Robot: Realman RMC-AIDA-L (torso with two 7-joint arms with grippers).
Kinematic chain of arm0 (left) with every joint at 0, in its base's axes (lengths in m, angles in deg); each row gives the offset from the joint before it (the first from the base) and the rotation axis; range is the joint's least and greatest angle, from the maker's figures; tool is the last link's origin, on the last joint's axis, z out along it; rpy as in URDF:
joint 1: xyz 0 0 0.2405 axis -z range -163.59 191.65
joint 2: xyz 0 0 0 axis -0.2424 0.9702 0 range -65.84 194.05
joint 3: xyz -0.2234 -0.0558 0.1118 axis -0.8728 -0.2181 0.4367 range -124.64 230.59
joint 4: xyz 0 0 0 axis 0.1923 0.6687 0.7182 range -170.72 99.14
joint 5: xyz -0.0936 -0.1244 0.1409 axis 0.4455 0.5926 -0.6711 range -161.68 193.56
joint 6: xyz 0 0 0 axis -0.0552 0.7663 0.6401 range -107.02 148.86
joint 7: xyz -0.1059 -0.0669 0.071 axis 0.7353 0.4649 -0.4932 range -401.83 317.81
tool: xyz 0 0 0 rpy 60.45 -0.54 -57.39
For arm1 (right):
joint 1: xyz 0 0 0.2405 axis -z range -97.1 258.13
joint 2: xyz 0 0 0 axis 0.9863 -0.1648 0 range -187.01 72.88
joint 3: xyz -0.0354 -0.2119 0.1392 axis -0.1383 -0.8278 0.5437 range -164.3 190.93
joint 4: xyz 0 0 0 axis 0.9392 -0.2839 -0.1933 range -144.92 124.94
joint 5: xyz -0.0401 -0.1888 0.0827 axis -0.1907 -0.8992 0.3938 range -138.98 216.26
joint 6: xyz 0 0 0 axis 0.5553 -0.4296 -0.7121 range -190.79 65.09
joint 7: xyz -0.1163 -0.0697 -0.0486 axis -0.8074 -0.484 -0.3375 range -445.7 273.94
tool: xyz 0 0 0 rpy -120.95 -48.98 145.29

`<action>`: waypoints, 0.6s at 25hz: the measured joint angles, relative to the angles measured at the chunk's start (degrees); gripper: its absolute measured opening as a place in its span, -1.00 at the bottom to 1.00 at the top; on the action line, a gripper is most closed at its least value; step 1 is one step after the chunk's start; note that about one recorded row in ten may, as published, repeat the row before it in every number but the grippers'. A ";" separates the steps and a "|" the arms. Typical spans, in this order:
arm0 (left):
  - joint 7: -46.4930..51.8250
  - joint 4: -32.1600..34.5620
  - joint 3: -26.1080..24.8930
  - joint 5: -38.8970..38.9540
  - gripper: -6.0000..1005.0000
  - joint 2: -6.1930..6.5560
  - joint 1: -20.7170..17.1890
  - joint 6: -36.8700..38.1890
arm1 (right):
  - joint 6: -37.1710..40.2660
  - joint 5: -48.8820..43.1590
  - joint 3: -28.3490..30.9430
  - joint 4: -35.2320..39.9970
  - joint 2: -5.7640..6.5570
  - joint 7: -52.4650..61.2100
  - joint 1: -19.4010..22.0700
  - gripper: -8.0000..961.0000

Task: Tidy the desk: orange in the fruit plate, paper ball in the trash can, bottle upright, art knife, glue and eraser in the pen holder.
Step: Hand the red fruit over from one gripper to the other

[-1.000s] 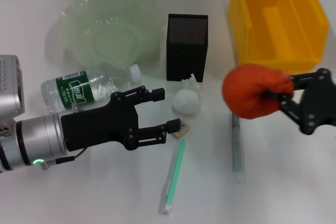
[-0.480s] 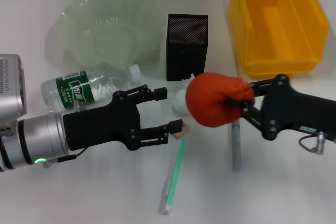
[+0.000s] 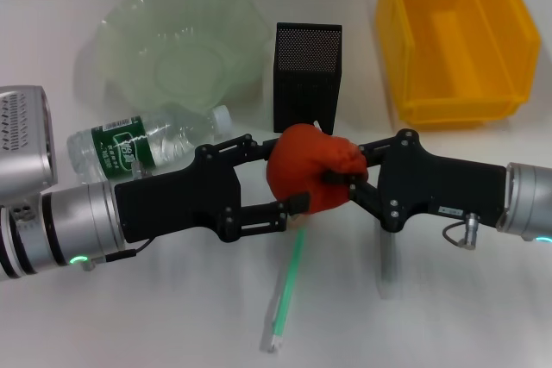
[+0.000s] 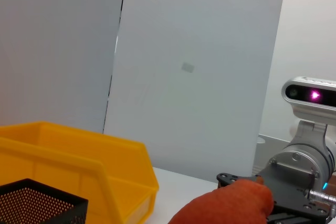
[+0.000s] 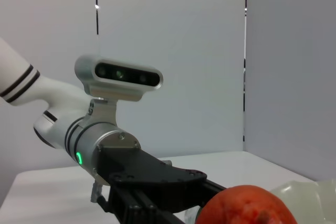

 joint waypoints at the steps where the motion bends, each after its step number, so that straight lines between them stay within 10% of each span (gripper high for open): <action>1: -0.14 -0.15 -0.06 0.01 0.30 0.01 0.05 -0.10 | -0.20 0.05 -0.03 -0.14 0.00 -0.02 -0.20 -0.84; 15: -1.52 -0.19 -0.38 0.71 0.27 0.05 0.05 -1.69 | -0.47 0.04 -0.09 -0.57 0.11 0.32 -0.87 -0.78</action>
